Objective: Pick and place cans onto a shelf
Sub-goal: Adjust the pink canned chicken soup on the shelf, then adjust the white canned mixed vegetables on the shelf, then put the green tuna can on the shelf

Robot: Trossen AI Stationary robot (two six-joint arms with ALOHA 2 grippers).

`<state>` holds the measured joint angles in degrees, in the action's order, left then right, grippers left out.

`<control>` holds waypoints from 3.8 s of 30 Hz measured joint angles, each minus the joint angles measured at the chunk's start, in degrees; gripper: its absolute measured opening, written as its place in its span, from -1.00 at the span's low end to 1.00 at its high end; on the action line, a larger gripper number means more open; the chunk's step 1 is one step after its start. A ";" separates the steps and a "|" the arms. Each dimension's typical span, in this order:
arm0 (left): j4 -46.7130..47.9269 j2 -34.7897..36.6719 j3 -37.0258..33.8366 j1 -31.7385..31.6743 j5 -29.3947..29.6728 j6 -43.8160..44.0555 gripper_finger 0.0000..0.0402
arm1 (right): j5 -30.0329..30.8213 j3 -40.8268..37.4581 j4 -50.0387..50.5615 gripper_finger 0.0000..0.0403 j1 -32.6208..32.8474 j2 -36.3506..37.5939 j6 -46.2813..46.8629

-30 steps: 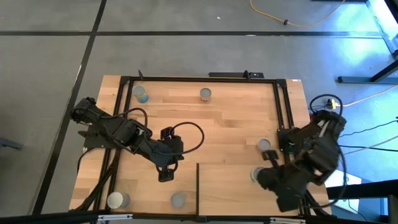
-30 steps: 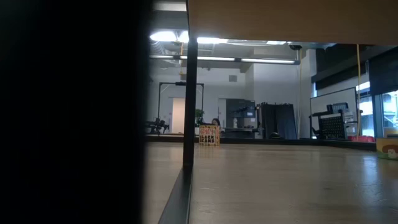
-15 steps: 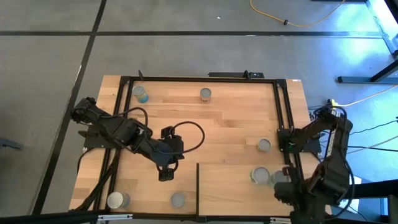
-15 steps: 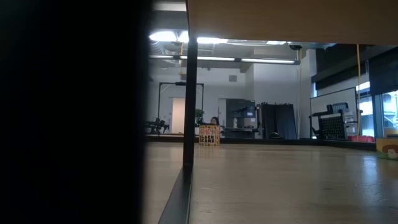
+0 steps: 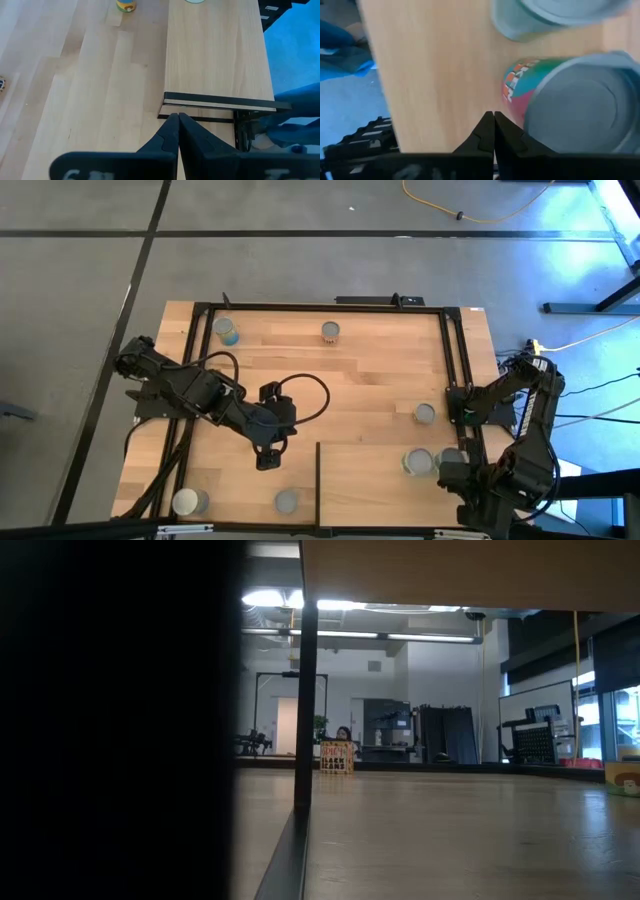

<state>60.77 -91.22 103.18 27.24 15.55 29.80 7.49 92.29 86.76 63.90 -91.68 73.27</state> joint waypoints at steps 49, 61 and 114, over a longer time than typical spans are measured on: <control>0.02 0.00 0.00 0.05 -1.63 -0.43 -1.00 | 7.07 5.70 -4.09 -1.00 -9.00 -4.40 -21.02; -0.04 0.00 0.00 1.78 -9.17 6.17 -0.97 | 13.96 14.81 -5.23 -1.00 -8.98 -1.38 -24.50; 16.00 -16.34 -0.02 27.30 9.10 49.63 -0.65 | 22.91 28.02 -1.68 -0.99 -8.98 -1.40 -27.09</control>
<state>76.77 -107.56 103.15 54.55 24.66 79.43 30.39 120.31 85.08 54.92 -93.08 46.17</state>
